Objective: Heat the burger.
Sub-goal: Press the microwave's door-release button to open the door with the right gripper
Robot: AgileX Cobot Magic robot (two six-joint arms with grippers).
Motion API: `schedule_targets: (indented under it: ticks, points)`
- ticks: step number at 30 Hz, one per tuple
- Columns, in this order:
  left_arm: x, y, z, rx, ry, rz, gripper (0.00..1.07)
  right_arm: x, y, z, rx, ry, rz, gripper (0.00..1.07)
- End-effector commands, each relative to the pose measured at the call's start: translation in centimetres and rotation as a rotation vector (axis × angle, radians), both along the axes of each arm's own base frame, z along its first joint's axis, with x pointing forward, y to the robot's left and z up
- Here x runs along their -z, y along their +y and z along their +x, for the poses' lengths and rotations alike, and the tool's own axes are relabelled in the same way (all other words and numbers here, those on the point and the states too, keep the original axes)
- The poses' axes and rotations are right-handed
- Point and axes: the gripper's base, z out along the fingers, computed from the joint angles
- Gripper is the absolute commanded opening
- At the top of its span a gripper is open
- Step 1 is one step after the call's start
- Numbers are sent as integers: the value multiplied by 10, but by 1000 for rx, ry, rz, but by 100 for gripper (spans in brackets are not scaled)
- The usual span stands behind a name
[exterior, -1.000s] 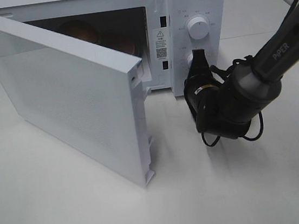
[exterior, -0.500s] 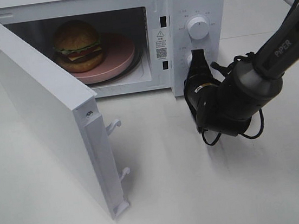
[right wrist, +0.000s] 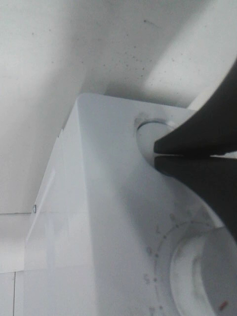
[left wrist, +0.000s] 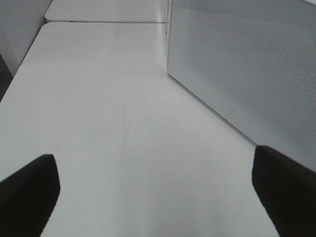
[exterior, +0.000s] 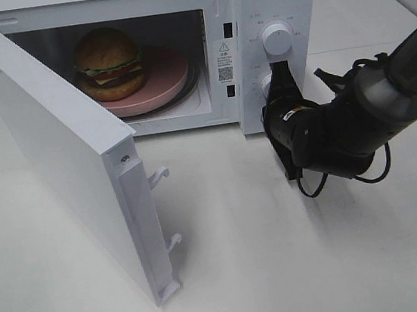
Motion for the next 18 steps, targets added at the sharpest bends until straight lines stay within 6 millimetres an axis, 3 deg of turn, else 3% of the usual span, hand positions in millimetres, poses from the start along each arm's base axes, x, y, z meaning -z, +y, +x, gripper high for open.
schedule_targets:
  ticks: [1,5,11,18]
  points:
    - [0,-1,-2,2,-23,-5,98,-7,-4,-8,-44,33,-45,0]
    - [0,-1,-2,2,-23,-5,98,-7,-10,-21,-76,89,-80,0]
    - [0,-1,-2,2,-23,-5,98,-22,-17,-39,-148,115,-152,0]
    - [0,-1,-2,2,-23,-5,98,-48,-12,-52,-379,144,-317,0]
